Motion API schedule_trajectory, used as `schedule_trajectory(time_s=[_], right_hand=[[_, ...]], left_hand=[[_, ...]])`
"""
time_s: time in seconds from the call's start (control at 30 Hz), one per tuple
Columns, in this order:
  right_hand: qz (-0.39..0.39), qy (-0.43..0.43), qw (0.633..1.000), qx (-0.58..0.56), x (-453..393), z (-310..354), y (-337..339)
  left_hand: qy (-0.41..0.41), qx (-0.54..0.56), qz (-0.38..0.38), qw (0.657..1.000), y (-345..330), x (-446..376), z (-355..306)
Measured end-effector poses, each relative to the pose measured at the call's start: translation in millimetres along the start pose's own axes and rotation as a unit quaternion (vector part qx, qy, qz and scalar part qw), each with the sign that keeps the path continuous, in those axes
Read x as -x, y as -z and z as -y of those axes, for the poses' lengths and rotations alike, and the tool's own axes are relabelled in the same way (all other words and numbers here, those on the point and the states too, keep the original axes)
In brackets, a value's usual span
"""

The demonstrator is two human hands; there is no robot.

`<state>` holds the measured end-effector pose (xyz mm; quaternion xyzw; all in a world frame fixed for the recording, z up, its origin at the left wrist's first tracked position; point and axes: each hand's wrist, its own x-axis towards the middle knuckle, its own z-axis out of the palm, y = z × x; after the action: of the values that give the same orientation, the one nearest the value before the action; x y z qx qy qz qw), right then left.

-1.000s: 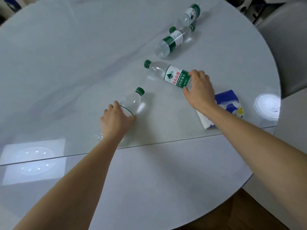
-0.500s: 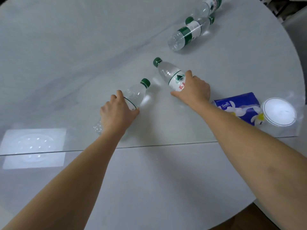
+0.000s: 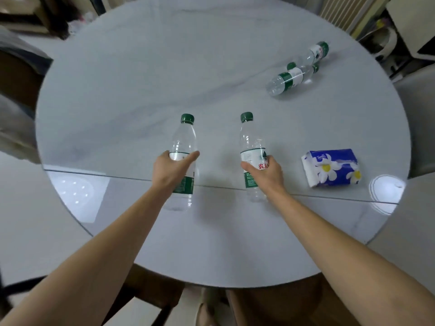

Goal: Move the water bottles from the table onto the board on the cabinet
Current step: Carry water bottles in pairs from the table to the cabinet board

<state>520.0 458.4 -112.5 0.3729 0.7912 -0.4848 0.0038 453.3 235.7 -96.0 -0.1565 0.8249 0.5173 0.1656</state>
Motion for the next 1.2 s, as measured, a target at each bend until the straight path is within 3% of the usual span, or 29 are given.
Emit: schedule_trajectory(time_s=[0.13,0.27,0.47,0.8,0.97,1.2], right_hand=[[0.088,0.023,0.981,-0.172,75,52,-36],[0.199,0.062,0.953,-0.218,170,99,-79],[0.320,0.127,0.919,-0.193,335,142,-182],[0.533,0.200,0.809,-0.147,583,218,-377],[0.600,0.253,0.755,-0.074,658,249,-485],[0.674,0.287,0.680,-0.025,736,304,-655]], left_hand=[[-0.027,0.114,0.010,0.993,75,48,7],[-0.047,0.188,-0.040,0.980,172,101,26],[-0.073,0.244,-0.127,0.959,344,180,110],[-0.082,0.326,-0.300,0.893,600,301,275],[-0.053,0.391,-0.386,0.834,676,307,341],[-0.056,0.398,-0.470,0.786,817,273,404]])
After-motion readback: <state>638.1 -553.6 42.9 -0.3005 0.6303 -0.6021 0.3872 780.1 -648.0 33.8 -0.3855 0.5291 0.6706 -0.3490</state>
